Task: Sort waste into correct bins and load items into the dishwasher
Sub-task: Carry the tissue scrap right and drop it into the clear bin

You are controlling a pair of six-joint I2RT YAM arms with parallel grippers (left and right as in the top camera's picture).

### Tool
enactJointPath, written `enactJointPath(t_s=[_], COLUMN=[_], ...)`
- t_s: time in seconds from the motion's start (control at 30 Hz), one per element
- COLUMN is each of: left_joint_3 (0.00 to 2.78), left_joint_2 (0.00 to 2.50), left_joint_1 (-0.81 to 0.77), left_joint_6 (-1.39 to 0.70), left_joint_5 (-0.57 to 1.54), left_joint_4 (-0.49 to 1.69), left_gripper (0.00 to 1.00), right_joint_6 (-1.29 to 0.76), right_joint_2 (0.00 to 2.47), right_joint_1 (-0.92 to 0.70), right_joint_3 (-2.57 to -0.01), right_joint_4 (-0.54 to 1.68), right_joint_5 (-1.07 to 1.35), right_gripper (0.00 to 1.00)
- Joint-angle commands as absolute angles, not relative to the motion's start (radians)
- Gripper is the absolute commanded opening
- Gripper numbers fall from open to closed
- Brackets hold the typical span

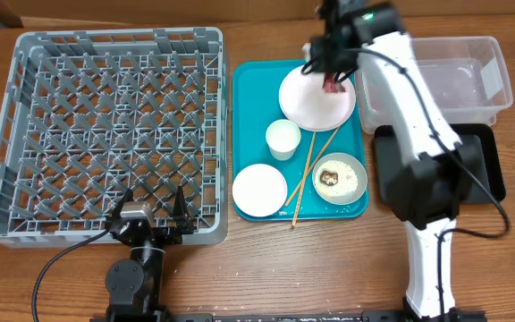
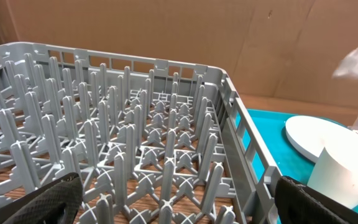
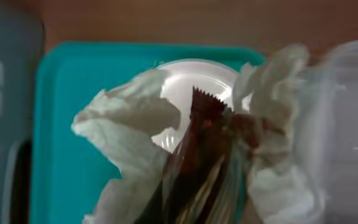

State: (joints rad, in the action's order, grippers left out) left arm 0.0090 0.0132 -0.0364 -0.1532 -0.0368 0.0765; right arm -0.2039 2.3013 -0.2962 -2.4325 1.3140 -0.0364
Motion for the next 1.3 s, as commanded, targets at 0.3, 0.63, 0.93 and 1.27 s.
enactJointPath(t_s=[0.3, 0.63, 0.93, 1.27], left_joint_3=[0.005, 0.005, 0.005, 0.005], left_joint_2=[0.004, 0.004, 0.004, 0.004], left_joint_1=[-0.032, -0.032, -0.032, -0.032], left_joint_6=[-0.134, -0.134, -0.134, -0.134], left_joint_5=[-0.028, -0.028, -0.028, -0.028], left_joint_4=[0.075, 0.075, 0.075, 0.075], left_gripper=[1.0, 1.0, 1.0, 1.0], right_joint_6=[-0.608, -0.607, -0.595, -0.515], right_joint_2=[2.241, 2.241, 2.236, 2.088], right_joint_1=[-0.035, 0.005, 0.006, -0.016], right_joint_3=[-2.337, -2.111, -2.142, -2.266], right_joint_4=[1.351, 1.195, 1.213, 1.351], right_joint_5=[-0.139, -0.134, -0.097, -0.058], right_gripper=[0.04, 0.08, 0.63, 0.7])
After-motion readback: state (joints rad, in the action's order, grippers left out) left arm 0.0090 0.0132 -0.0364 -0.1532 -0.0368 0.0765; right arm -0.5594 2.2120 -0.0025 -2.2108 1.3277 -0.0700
